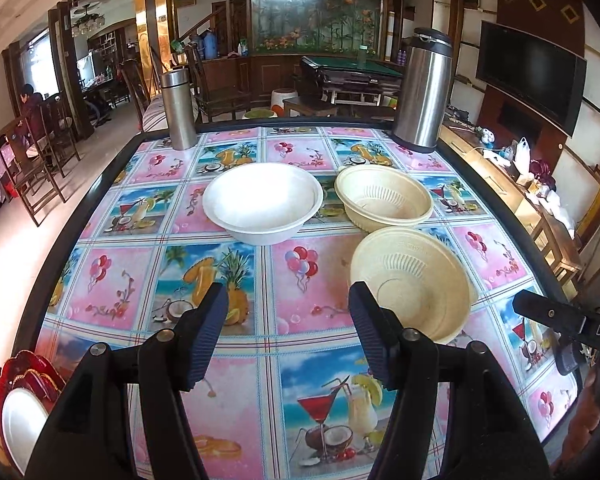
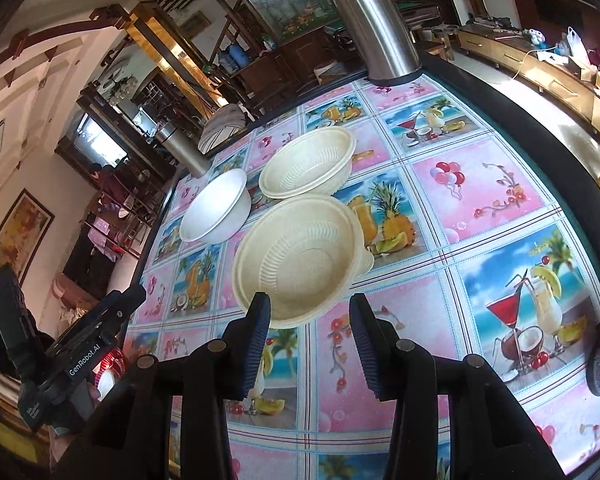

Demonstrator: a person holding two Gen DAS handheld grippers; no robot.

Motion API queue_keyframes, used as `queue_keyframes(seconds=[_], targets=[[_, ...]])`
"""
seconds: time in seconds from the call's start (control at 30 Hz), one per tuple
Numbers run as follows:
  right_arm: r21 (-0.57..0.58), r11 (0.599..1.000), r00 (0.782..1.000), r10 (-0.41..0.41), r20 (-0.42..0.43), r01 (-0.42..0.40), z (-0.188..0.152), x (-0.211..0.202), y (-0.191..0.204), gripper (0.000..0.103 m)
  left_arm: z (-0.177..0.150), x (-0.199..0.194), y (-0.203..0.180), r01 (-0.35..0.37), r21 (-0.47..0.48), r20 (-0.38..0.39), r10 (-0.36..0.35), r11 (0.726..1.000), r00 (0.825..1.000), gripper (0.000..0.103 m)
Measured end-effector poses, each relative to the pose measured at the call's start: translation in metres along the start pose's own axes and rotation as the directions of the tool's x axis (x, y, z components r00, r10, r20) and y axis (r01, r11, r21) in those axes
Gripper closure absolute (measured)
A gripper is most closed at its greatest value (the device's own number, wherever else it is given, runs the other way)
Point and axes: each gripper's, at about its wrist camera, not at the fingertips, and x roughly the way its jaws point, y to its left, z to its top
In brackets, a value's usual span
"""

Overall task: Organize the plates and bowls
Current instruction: 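Open both grippers and lift them away from the stack, then move both grippers toward the beige ribbed bowl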

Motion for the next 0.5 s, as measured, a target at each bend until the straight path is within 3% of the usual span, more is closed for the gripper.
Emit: queue_keyframes(seconds=[0.5], targets=[[0.049, 0.999, 1.0, 0.01, -0.005, -0.01, 0.028, 0.032, -0.015, 0.059, 0.016, 0.031, -0.005, -0.006, -0.01, -0.012, 0.006, 1.0, 1.0, 0.041]])
